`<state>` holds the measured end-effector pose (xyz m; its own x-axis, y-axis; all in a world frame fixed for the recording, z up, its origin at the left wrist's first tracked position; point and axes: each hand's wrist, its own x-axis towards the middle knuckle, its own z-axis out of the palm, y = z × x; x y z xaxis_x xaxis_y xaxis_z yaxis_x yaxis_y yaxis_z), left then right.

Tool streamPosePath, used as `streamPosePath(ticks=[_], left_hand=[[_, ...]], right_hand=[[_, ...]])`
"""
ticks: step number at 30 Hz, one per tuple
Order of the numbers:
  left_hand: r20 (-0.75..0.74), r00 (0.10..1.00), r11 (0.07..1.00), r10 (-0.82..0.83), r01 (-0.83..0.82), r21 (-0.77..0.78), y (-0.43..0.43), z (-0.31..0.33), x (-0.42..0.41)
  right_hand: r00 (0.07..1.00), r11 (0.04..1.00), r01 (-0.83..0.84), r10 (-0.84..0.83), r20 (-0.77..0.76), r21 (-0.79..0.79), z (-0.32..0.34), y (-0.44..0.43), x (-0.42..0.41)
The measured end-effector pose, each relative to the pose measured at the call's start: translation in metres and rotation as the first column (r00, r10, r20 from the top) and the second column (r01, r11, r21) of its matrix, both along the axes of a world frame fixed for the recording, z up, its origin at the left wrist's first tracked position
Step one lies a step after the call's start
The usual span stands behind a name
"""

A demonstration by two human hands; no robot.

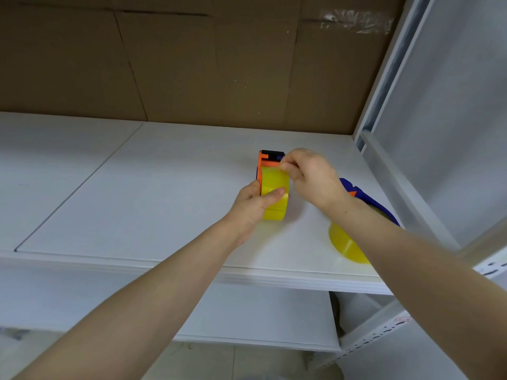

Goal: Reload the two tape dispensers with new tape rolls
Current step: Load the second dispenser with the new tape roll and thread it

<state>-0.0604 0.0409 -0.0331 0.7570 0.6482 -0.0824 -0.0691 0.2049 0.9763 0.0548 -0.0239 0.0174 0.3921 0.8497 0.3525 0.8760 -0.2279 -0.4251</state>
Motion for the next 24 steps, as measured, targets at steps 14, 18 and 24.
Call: streamPosePath(ticks=[14,18,24], left_hand=[[0.016,1.0,0.996,-0.024,0.025,-0.08,0.012,-0.002,-0.005],[-0.05,0.999,0.998,-0.009,0.006,-0.069,0.01,0.002,-0.003],[-0.07,0.998,0.999,-0.005,0.003,-0.036,0.005,0.01,0.002]], right_hand=[[0.957,0.995,0.067,-0.045,-0.286,0.068,-0.005,0.0,0.005],[0.945,0.994,0.096,-0.073,-0.318,0.056,-0.006,-0.001,0.004],[0.805,0.987,0.158,-0.137,-0.578,-0.013,-0.007,0.0,0.004]])
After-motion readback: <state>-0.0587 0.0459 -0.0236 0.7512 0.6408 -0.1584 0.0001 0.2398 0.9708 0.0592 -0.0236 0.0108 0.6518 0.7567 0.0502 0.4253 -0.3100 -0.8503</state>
